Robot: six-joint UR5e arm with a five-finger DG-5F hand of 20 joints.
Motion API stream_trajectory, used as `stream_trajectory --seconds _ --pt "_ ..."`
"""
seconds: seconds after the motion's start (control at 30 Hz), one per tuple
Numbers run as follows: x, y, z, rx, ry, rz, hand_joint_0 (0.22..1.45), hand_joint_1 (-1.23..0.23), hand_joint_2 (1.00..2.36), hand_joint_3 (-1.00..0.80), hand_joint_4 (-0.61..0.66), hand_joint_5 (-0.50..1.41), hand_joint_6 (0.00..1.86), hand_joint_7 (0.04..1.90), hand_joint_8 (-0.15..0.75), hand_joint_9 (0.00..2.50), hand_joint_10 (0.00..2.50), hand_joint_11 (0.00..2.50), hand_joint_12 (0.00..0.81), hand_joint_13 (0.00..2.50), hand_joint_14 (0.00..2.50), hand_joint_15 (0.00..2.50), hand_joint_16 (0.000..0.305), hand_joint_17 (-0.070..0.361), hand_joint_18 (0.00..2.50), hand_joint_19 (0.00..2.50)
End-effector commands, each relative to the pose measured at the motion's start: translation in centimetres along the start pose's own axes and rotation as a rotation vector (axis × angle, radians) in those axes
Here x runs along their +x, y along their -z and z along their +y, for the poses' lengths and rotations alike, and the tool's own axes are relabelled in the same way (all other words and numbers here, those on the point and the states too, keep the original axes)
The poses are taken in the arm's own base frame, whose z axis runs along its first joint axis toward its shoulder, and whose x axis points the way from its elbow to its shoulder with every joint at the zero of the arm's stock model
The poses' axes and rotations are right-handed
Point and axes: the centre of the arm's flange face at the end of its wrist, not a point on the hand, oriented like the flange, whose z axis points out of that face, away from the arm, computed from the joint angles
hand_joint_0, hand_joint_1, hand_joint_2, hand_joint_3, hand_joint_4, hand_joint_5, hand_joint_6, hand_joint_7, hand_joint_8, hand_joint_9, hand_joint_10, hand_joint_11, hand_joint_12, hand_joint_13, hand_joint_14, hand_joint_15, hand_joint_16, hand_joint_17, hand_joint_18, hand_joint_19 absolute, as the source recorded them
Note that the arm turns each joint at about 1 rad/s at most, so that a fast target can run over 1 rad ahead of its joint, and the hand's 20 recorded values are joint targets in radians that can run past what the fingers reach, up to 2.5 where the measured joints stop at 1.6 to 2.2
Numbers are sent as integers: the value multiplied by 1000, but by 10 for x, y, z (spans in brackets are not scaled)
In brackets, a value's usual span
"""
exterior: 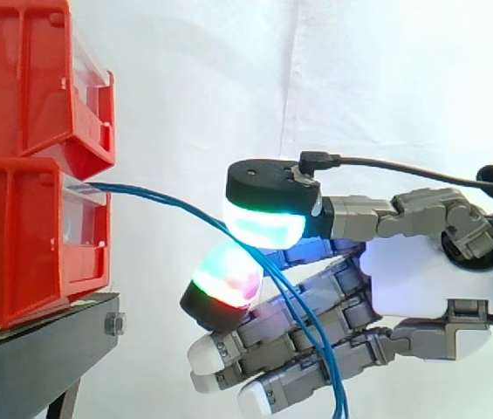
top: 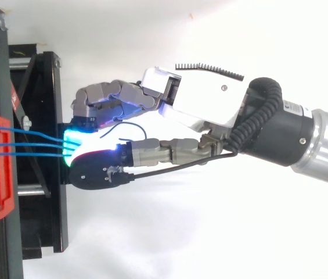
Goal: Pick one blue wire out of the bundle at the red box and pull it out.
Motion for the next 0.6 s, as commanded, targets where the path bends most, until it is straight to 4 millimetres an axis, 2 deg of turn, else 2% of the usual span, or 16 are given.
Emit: stream_trajectory --seconds 0.0,0.07,0.2,0.27,0.37,0.5,0.57 --pt "-1 -2 3 -4 -2 0 610 -611 1019 -199 339 -139 676 1130 385 704 7 293 456 439 3 103 60 136 562 276" --pt "-1 -3 4 -7 -3 1 618 -742 1019 -192 359 -168 760 1009 388 695 9 338 458 454 3 115 61 136 582 279" --pt "-4 -4 5 -9 -5 -2 628 -763 1020 -192 365 -174 792 933 390 712 10 374 458 471 4 123 61 136 605 287" --pt "-5 -5 6 -10 -5 -4 635 -857 1012 -338 346 -188 825 958 387 709 11 419 459 478 4 127 61 137 626 281" --pt "-5 -4 9 -13 -7 -5 649 -887 1000 -492 349 -188 852 942 384 716 13 433 458 488 4 130 61 137 654 291" --pt "-10 -4 18 -23 -8 -9 644 -888 1000 -500 345 -183 856 938 383 722 11 436 458 494 4 131 61 136 656 291" --pt "-10 -4 20 -25 -8 -10 602 -868 1000 -500 339 -175 848 952 382 729 13 430 458 495 4 136 61 137 656 297"
